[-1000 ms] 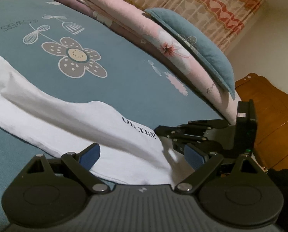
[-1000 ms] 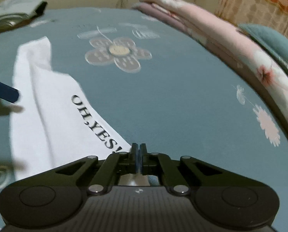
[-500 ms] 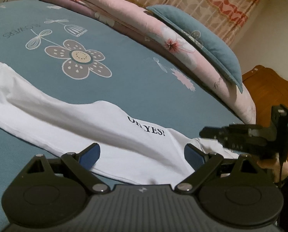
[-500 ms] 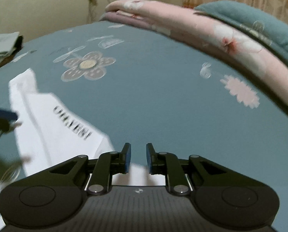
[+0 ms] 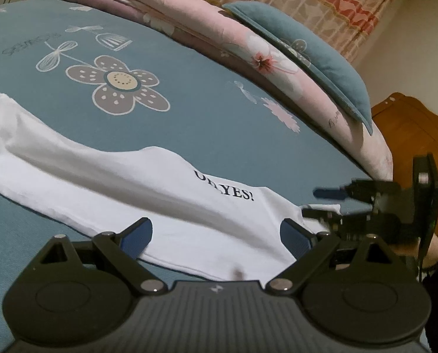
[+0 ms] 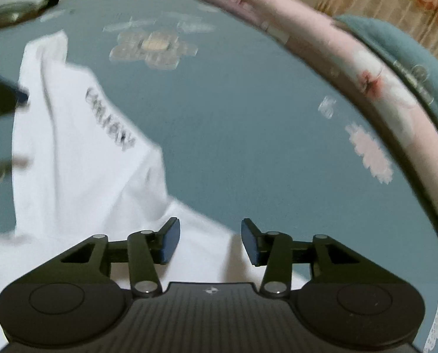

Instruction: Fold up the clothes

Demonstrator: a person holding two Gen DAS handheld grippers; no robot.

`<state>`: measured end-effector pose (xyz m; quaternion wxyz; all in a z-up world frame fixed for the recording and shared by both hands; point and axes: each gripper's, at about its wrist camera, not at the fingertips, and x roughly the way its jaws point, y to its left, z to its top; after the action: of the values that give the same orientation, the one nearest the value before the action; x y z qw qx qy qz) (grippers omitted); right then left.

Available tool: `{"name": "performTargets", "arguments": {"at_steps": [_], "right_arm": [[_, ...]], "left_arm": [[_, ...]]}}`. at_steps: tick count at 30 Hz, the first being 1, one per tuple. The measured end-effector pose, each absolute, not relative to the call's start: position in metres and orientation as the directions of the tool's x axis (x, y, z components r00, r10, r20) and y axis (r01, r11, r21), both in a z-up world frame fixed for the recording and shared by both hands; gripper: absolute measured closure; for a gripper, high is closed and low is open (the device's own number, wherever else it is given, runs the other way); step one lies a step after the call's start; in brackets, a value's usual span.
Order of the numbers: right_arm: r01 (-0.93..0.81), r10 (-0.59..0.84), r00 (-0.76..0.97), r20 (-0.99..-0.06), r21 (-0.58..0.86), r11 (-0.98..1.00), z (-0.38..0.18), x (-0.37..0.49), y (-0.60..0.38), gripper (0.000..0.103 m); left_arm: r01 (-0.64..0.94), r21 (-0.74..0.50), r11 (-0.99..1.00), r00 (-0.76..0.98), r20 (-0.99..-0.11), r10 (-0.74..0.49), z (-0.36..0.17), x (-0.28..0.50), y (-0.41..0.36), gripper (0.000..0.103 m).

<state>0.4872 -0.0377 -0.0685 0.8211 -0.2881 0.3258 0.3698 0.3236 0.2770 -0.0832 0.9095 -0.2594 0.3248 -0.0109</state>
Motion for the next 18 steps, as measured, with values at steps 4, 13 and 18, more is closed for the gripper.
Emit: {"name": "performTargets", "arguments": {"at_steps": [4, 13, 18], "right_arm": [[-0.806, 0.418, 0.488, -0.766, -0.212, 0.553, -0.074, 0.495, -0.028, 0.052], [-0.845, 0.396, 0.461, -0.794, -0.256, 0.469, -0.078, 0.481, -0.039, 0.048], [-0.841, 0.423, 0.468, -0.776, -0.245, 0.482, -0.072, 0.49, -0.031, 0.048]], "left_arm": [[-0.147, -0.472, 0.869, 0.785, -0.59, -0.188, -0.084, 0.324, 0.276, 0.009], [-0.153, -0.471, 0.869, 0.783, -0.594, -0.185, -0.084, 0.325, 0.276, 0.009], [-0.157, -0.466, 0.871, 0.778, -0.602, -0.181, -0.086, 0.326, 0.275, 0.009]]}}
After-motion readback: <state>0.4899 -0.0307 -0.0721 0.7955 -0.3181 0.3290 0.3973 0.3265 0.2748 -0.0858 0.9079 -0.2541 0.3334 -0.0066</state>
